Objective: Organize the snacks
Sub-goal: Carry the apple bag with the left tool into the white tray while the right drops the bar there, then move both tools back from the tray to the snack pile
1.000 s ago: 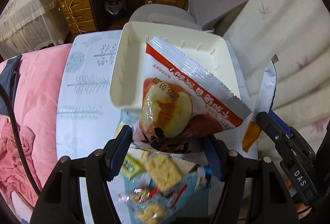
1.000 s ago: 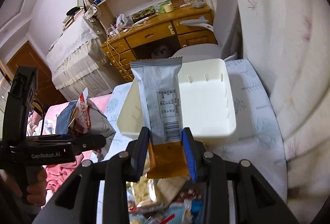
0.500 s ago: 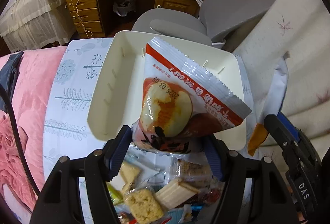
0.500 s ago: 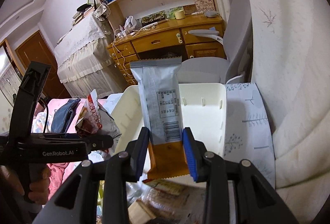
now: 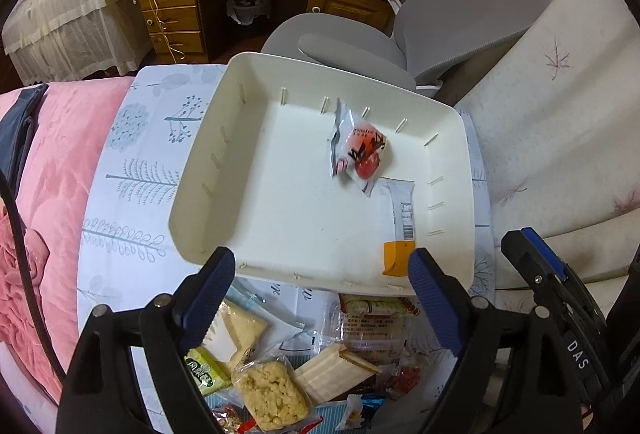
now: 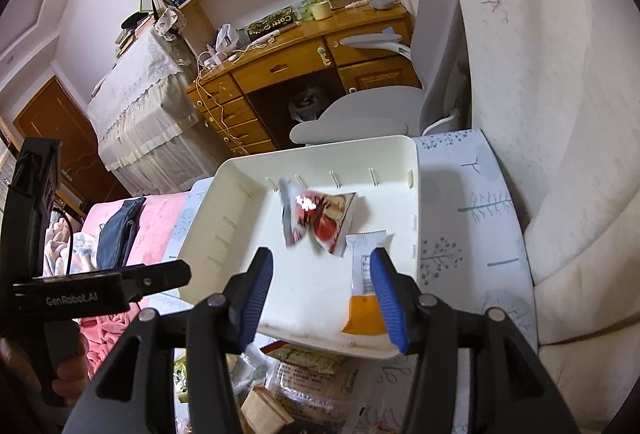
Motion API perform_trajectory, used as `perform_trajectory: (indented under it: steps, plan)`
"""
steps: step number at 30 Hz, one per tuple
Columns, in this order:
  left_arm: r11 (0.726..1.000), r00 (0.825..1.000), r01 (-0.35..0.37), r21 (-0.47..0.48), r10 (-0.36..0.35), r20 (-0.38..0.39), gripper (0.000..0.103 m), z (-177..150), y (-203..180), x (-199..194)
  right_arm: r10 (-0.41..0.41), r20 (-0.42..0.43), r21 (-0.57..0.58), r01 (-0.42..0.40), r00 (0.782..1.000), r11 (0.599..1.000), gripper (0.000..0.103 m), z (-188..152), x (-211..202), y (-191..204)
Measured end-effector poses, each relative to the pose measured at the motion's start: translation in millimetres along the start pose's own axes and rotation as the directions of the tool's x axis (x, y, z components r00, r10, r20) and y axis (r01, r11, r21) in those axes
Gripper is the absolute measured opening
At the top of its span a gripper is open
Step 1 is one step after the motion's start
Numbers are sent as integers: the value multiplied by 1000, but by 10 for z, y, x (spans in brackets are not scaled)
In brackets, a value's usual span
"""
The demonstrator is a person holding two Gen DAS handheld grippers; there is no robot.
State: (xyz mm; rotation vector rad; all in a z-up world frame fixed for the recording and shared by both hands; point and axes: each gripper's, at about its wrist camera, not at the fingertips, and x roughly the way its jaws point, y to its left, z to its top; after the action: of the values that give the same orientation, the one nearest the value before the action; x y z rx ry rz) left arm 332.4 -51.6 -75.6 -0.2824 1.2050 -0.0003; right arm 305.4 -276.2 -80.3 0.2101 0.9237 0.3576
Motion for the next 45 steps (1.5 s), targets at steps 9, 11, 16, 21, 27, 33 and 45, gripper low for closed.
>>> perform_trajectory:
  steps: [9,11,16,21,27,33,45]
  plan:
    - [1000,999,31,1,-31,26,87,-225,211,-343,-23,37,21,22,999,1000,51,-114,-294,140]
    - [999,999,35,8,-36,33,87,-308,261,-444,-34,46,34,32,998,999,51,-178,-389,201]
    - [999,998,50,17,-50,43,88,-588,431,-698,-49,70,62,45,996,997,51,-364,-612,380]
    - [998,997,57,25,-58,43,87,-927,632,-910,-75,88,90,67,993,994,51,-708,-840,649]
    - [997,998,52,53,-54,41,88,-1368,835,-1120,-107,93,134,94,990,987,51,-1169,-1079,887]
    - [995,998,24,99,-29,55,88,-1797,957,-1237,-131,89,195,112,987,974,51,-1585,-1286,954]
    - [995,1000,10,102,-8,-12,88,-2427,1150,-1060,-129,-9,362,123,992,924,51,-2130,-1455,716]
